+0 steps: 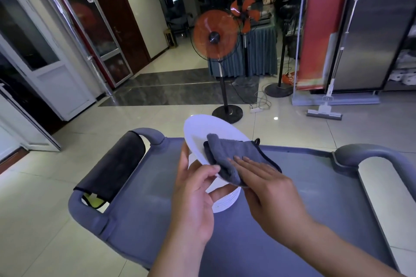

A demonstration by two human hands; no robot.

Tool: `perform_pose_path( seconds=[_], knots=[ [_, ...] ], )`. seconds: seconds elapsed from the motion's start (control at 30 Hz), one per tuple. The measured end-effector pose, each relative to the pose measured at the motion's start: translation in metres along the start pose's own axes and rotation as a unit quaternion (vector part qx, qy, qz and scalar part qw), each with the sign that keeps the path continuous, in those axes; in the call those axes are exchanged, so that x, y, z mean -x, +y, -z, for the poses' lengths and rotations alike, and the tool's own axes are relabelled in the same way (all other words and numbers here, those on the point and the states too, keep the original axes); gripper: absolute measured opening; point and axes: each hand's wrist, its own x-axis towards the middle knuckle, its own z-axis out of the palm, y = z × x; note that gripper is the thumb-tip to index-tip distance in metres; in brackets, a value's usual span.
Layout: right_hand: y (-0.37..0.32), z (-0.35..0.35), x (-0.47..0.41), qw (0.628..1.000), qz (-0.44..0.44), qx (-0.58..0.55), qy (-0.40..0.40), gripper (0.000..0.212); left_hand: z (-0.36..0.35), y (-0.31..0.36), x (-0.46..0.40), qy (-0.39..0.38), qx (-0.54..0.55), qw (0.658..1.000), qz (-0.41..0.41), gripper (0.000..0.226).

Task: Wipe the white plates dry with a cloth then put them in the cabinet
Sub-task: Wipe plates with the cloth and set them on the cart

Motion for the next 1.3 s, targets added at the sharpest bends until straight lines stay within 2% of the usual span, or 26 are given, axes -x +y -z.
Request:
perform_pose_path(
  seconds=[0.13, 0.2, 0.23, 0.27, 0.33, 0.43, 0.5, 0.53, 0.6, 0.67, 0.7, 0.83, 0.93, 1.03, 1.07, 1.17, 1.3],
  knots=[
    [-0.001, 0.011, 0.001, 0.994, -0.080, -0.068, -0.029, 0.034, -0.004, 0.001, -0.004, -0.004, -0.102, 0.995, -0.011, 0.066],
    [-0.002, 0.013, 0.001, 0.969, -0.176, -0.170, -0.044, 0.035, -0.007, -0.005, -0.006, -0.025, -0.113, 0.993, -0.006, 0.068],
    [-0.004, 0.015, 0.000, 0.929, -0.242, -0.276, -0.041, 0.036, -0.008, -0.008, -0.007, -0.040, -0.117, 0.992, 0.004, 0.070],
    [-0.002, 0.018, 0.000, 0.873, -0.303, -0.381, -0.024, 0.031, -0.007, -0.011, -0.009, -0.057, -0.128, 0.990, 0.017, 0.071],
    [0.009, 0.023, 0.002, 0.753, -0.399, -0.523, 0.006, 0.009, -0.001, -0.014, -0.016, -0.080, -0.166, 0.982, 0.038, 0.068],
    [0.024, 0.025, 0.019, 0.621, -0.487, -0.614, 0.021, 0.033, 0.019, -0.014, -0.025, -0.040, -0.217, 0.975, 0.030, 0.066],
    [0.026, 0.027, 0.032, 0.555, -0.510, -0.656, 0.043, 0.038, 0.039, -0.014, -0.027, -0.018, -0.243, 0.969, 0.028, 0.068],
    [0.028, 0.026, 0.040, 0.535, -0.515, -0.668, 0.053, 0.036, 0.048, -0.015, -0.027, -0.032, -0.239, 0.970, 0.041, 0.067],
    [0.031, 0.028, 0.053, 0.507, -0.506, -0.695, 0.063, 0.043, 0.060, -0.020, -0.023, -0.115, -0.194, 0.971, 0.076, 0.057],
    [0.033, 0.031, 0.061, 0.502, -0.490, -0.710, 0.061, 0.066, 0.066, -0.025, -0.016, -0.173, -0.113, 0.974, 0.093, 0.065],
    [0.033, 0.032, 0.062, 0.509, -0.491, -0.704, 0.061, 0.070, 0.065, -0.028, -0.013, -0.195, -0.064, 0.974, 0.097, 0.072],
    [0.030, 0.034, 0.063, 0.520, -0.517, -0.675, 0.083, 0.049, 0.054, -0.033, -0.009, -0.188, 0.013, 0.976, 0.109, 0.078],
    [0.023, 0.038, 0.062, 0.522, -0.528, -0.664, 0.093, 0.066, 0.049, -0.030, -0.006, -0.194, 0.031, 0.975, 0.104, 0.075],
    [0.026, 0.045, 0.060, 0.508, -0.570, -0.631, 0.138, 0.049, 0.050, -0.026, -0.002, -0.220, 0.037, 0.970, 0.097, 0.069],
    [0.029, 0.047, 0.060, 0.517, -0.578, -0.612, 0.153, 0.048, 0.051, -0.024, -0.001, -0.227, 0.031, 0.969, 0.089, 0.068],
    [0.030, 0.058, 0.056, 0.580, -0.560, -0.562, 0.185, 0.039, 0.049, -0.019, 0.002, -0.247, -0.010, 0.967, 0.058, 0.064],
    [0.018, 0.064, 0.033, 0.654, -0.520, -0.522, 0.174, 0.017, 0.025, -0.024, 0.011, -0.280, -0.132, 0.951, 0.002, 0.049]
  ],
)
